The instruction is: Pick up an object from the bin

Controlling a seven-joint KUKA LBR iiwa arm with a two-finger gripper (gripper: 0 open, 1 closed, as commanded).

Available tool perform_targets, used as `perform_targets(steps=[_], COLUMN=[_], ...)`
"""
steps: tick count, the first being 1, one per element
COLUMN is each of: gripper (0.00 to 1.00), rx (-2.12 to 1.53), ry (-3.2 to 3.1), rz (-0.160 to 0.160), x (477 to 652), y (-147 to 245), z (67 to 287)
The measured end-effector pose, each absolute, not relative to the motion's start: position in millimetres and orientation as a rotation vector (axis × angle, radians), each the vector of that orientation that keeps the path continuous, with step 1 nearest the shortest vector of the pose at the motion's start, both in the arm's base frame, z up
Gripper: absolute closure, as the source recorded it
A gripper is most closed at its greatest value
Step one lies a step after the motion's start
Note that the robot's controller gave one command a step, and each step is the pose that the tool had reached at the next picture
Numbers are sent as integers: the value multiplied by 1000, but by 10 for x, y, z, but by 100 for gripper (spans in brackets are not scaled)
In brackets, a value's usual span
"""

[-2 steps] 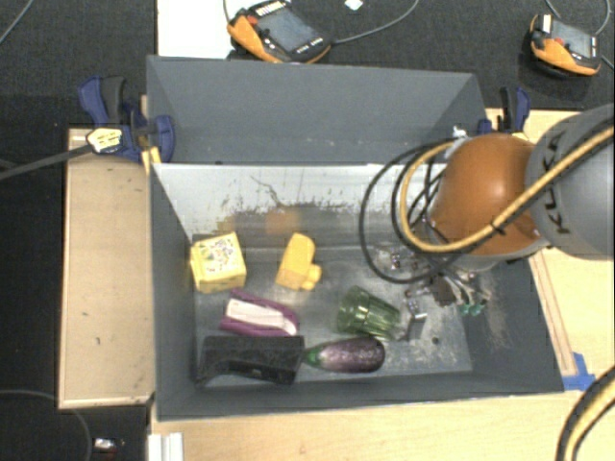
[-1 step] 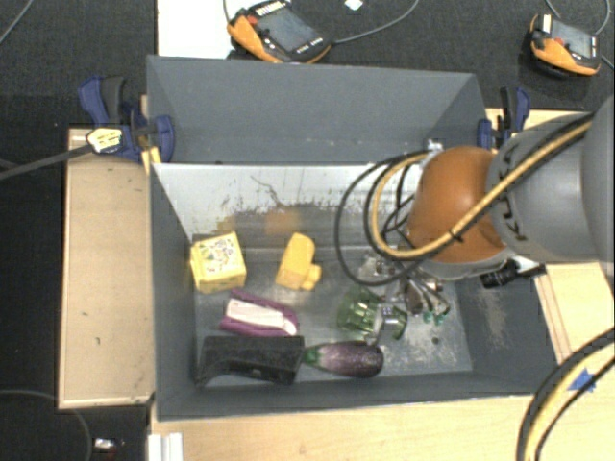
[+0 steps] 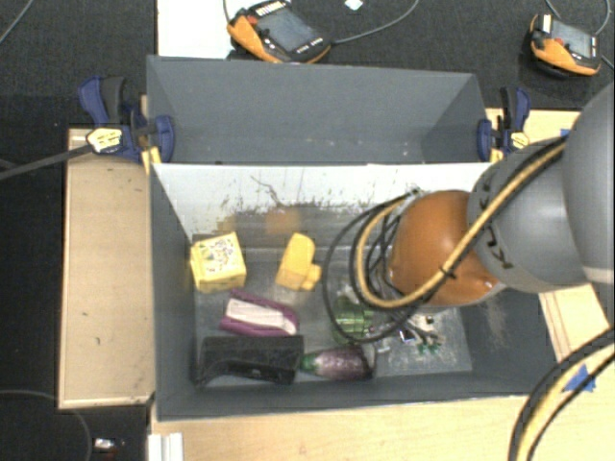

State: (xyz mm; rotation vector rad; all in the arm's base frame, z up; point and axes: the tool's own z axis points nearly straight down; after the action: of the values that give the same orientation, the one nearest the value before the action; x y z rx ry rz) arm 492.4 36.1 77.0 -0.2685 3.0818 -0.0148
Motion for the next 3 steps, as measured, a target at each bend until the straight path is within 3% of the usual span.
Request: perform_targets(steps=[1, 3], gripper=[100, 100], rx=[172, 168], ry=[3130, 3133], rz=[4, 4], x=[5328, 5318], y=[91, 91], z=[739, 862])
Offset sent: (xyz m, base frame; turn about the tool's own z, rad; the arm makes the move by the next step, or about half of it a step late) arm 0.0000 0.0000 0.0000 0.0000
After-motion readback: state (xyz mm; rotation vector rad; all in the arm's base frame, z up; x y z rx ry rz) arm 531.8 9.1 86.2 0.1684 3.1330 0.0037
